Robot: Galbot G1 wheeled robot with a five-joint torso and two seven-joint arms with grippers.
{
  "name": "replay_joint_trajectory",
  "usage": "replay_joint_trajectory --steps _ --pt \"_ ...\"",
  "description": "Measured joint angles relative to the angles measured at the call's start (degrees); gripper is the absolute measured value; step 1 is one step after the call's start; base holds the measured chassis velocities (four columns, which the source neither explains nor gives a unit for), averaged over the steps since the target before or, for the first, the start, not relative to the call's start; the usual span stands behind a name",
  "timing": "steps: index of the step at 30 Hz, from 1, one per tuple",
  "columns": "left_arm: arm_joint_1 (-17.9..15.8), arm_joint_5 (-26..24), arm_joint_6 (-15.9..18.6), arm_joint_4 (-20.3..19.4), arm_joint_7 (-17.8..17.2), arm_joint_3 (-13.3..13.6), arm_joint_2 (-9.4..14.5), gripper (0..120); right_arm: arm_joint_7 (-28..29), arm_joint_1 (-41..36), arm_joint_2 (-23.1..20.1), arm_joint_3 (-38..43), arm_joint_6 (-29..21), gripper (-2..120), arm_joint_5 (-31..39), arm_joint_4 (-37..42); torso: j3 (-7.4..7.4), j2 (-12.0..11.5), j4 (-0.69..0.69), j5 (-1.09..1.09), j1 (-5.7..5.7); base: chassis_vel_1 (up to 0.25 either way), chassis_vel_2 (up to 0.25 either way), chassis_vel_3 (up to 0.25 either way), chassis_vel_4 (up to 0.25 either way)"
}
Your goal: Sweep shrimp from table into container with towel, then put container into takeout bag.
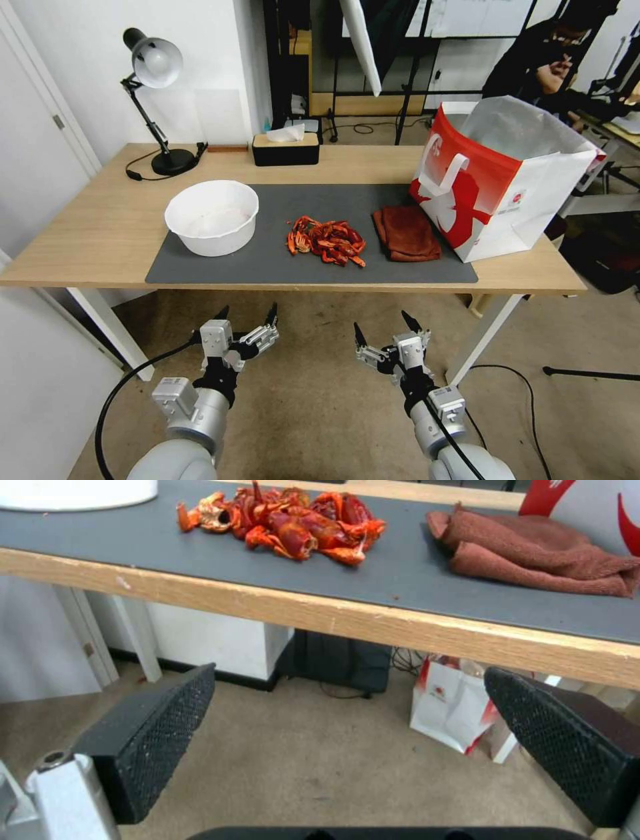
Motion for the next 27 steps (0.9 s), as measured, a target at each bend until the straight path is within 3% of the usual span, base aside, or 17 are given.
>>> replay_joint_trajectory --steps 18,25,27 --pt "-1.7 -2.4 -2.7 -2.0 -0.3 -2.9 1.3 100 0.0 0.1 -0.9 2.0 -0.4 100 2.0 1.1 0.0 0.0 0.01 -0.01 -0.01 0.0 0.0 0.0 0.0" --pt "-7.3 -7.0 -4.5 -0.5 -1.2 -4.9 4.7 100 0.0 -0.4 -1.1 2.2 -0.6 100 2.1 2.0 0.0 0.0 0.0 -0.02 -0.01 0.0 0.0 0.0 0.0" --pt "-10.4 -9.6 -5.8 1.4 -0.8 -6.8 7.7 100 0.0 -0.6 -1.2 2.1 -0.6 100 2.0 2.0 0.0 0.0 0.0 -0.02 -0.01 0.0 0.0 0.0 0.0"
